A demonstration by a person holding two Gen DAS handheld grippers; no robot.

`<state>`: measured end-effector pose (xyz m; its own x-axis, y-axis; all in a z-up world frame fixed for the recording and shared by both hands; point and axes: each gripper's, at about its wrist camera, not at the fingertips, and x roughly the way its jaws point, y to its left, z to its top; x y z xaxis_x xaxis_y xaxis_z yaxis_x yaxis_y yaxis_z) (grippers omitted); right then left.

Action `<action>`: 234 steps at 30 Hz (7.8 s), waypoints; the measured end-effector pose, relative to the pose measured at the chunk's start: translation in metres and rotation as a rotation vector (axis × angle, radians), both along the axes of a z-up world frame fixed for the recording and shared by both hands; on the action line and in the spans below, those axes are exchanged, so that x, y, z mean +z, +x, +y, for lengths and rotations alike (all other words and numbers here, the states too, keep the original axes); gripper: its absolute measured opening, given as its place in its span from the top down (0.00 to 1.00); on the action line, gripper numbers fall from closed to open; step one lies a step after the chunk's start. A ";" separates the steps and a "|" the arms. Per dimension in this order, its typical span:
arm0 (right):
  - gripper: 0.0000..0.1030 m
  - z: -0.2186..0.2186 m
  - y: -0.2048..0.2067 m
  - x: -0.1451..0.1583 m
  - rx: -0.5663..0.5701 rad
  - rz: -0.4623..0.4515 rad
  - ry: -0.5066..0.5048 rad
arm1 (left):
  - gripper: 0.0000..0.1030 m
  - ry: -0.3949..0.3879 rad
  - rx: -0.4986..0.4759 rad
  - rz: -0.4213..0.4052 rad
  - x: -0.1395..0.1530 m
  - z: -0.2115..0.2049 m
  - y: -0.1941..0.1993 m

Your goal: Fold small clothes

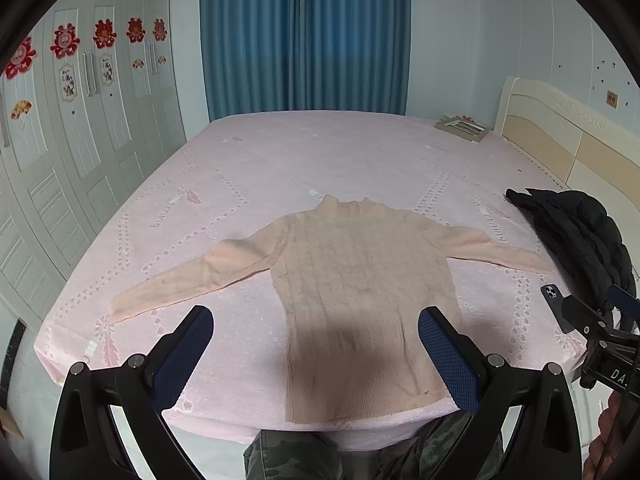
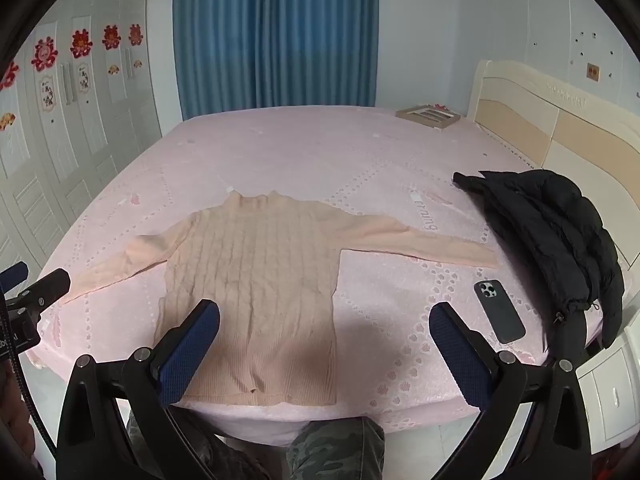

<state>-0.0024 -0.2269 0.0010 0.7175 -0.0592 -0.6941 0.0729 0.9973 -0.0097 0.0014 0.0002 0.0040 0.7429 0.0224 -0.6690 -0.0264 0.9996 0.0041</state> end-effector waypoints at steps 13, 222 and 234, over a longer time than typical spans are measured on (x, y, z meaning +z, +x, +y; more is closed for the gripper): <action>0.00 -0.006 0.001 -0.002 -0.015 -0.006 0.014 | 0.00 0.015 -0.004 0.017 -0.008 -0.008 0.003; 0.30 -0.257 0.238 -0.247 -0.377 0.207 0.164 | 0.30 0.033 0.083 0.155 -0.232 0.052 0.303; 0.33 -0.298 0.269 -0.270 -0.468 0.231 0.290 | 0.16 -0.070 0.116 0.183 -0.240 0.066 0.311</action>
